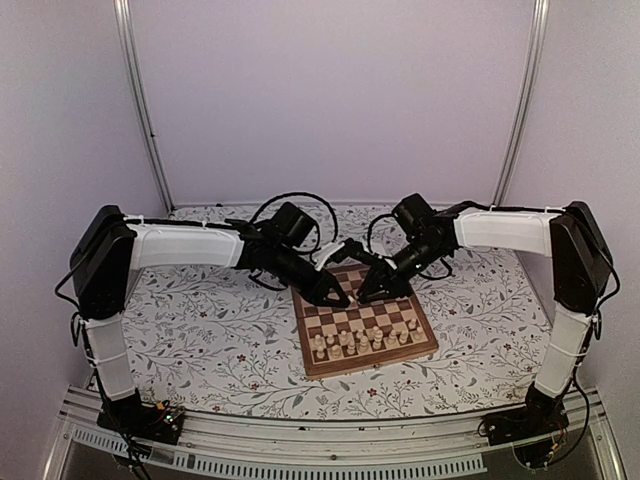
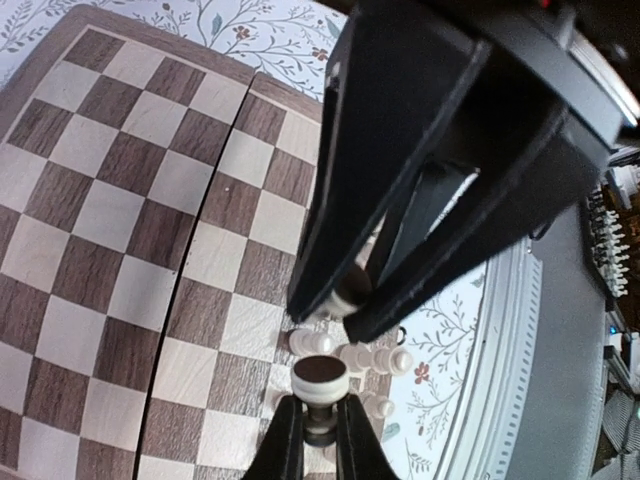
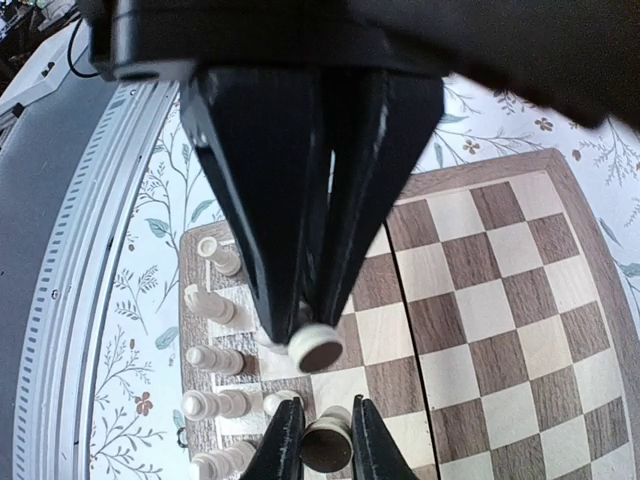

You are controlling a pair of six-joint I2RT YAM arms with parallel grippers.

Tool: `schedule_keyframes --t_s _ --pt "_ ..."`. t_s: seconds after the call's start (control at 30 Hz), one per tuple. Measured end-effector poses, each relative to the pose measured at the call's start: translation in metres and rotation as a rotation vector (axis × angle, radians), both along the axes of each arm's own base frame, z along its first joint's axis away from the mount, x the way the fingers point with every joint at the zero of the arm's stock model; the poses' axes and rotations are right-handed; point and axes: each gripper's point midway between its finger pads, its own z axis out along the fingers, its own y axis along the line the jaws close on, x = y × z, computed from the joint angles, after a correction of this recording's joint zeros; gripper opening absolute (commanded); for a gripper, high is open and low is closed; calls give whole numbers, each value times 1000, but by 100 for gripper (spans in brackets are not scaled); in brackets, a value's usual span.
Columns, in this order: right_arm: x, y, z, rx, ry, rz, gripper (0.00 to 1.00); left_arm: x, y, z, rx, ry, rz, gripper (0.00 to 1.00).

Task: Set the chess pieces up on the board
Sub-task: Pick up the chess piece from the chessboard, then place the chess piece on the chessboard.

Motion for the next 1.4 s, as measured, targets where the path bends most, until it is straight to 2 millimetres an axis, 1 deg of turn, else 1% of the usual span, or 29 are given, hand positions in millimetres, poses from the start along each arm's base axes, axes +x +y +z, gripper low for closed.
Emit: schedule_keyframes --t_s 0.07,0.17,0.3,0.47,0.57,0.7,0.8,0.87,0.93,1.0,1.17,1.23,1.3,1.37,1.4 --pt "6 -5 -1 4 9 -16 14 2 4 -1 6 3 12 8" --pt "24 -18 -9 -12 19 -74 15 7 8 -2 8 2 26 8" --pt "43 -32 -29 -63 32 -147 15 7 8 -2 8 2 24 8" --pt "51 -37 -56 -131 61 -198 16 7 8 -2 7 2 24 8" --pt "54 -38 -67 -153 76 -217 25 6 8 -2 6 3 23 8" --pt "57 -38 -70 -161 81 -237 36 6 7 -1 5 4 22 8" --pt "58 -39 -69 -162 83 -243 40 6 8 -2 6 5 22 8" --pt "58 -39 -65 -157 75 -245 42 6 8 -2 8 7 22 8" --pt "59 -40 -56 -145 53 -244 43 6 8 -2 12 11 22 8" --pt "59 -42 -40 -126 9 -236 43 6 9 -2 19 18 24 8" --pt "55 -44 6 -67 -123 -204 43 7 6 4 10 31 15 8" --pt "50 -43 19 -52 -167 -179 43 7 4 6 -3 46 3 8" --pt "42 -41 26 -55 -210 -150 43 5 1 6 -14 72 -14 9" --pt "31 -37 26 -67 -244 -112 44 3 -2 4 -20 96 -28 9" --pt "22 -33 25 -76 -260 -84 45 2 -3 2 -23 111 -36 9"
